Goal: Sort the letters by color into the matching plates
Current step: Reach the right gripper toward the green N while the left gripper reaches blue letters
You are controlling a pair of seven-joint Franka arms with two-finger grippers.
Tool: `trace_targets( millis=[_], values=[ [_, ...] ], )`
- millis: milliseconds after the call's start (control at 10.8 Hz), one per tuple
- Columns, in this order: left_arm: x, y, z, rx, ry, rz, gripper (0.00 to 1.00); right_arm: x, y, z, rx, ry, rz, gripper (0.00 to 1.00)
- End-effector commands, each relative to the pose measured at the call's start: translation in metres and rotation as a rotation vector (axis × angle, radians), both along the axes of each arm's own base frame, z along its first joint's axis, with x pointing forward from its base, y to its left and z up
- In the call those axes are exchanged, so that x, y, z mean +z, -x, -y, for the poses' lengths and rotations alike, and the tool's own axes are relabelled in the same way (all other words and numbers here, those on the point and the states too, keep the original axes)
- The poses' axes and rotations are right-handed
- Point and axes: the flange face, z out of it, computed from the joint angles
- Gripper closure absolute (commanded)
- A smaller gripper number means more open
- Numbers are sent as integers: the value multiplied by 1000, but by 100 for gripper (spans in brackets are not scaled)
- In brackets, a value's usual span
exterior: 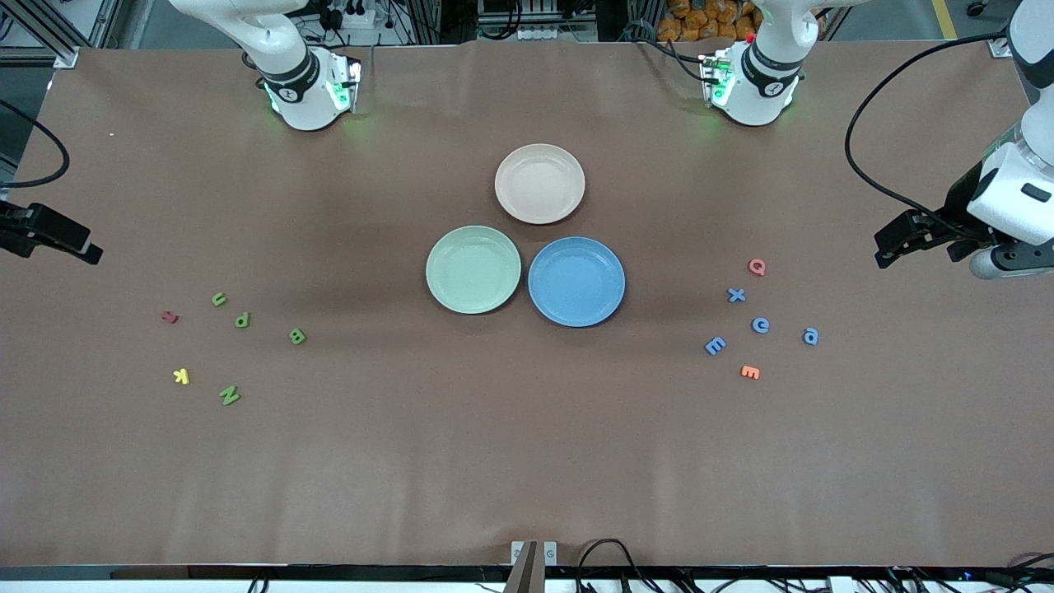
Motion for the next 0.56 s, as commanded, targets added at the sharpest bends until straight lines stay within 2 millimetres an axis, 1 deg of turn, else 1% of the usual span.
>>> trace_targets(
  millis=[0, 185, 370, 463],
  values=[
    [4, -1, 0, -13, 20, 3, 0, 6, 6, 2, -21, -8, 1, 0],
    [5, -2, -3, -11, 21, 6, 0, 7, 7, 5, -24, -8, 3, 0],
    [-7, -7, -7, -7, 21, -9, 0, 7, 7, 6, -26, -8, 3, 0],
    [-18, -13, -7, -8, 22, -23, 0, 6, 6, 6, -27, -8, 1, 0]
  ],
)
